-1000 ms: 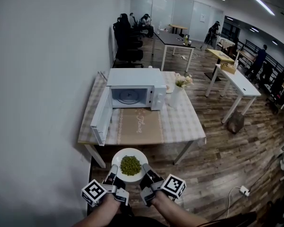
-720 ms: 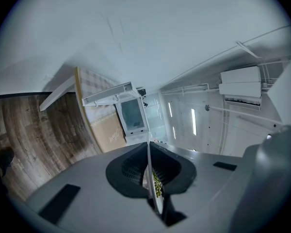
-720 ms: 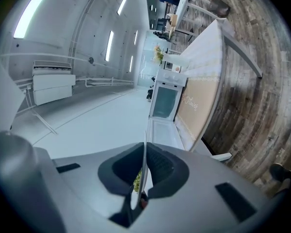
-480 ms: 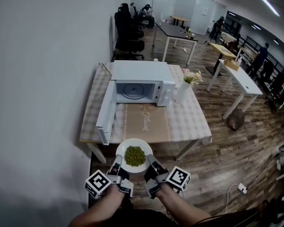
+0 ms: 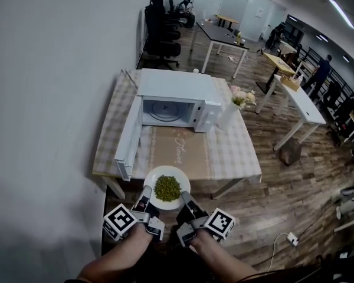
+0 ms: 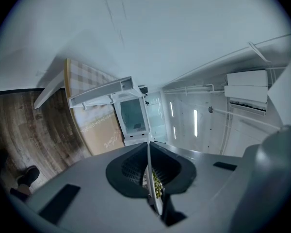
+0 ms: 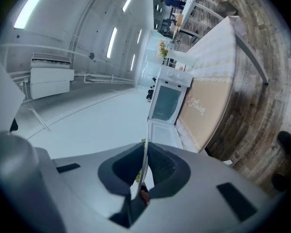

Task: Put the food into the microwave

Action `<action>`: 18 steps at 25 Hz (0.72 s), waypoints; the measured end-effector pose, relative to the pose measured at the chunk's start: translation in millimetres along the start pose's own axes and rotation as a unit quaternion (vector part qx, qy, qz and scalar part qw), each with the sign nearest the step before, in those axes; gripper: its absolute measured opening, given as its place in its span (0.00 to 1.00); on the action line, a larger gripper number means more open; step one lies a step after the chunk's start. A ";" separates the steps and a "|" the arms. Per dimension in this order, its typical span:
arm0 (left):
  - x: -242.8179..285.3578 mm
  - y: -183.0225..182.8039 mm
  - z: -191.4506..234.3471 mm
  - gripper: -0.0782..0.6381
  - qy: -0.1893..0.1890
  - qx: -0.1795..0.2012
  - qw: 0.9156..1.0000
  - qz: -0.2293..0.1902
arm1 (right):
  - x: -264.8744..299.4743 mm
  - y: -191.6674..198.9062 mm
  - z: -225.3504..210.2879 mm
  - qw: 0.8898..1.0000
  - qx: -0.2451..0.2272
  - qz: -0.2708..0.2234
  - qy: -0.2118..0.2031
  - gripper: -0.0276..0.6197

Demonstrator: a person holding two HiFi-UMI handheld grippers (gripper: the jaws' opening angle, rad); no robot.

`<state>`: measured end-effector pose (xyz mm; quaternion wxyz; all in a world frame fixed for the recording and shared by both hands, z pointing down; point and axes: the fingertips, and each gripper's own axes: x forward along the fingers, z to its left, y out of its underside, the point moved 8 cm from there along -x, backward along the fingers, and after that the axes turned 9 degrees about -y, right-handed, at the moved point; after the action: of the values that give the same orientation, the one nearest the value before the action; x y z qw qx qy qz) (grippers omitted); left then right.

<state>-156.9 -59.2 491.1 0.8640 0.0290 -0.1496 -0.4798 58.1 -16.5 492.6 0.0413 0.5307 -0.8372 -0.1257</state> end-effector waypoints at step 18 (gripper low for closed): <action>134.4 1.3 -23.8 0.14 0.003 0.002 1.000 -0.025 | 83.4 -117.0 -49.8 0.999 0.038 0.008 0.012 0.07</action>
<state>-82.5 -173.3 499.6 0.8521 0.0354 -0.1472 -0.5010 134.7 -147.3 505.5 0.0324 0.5266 -0.8450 -0.0869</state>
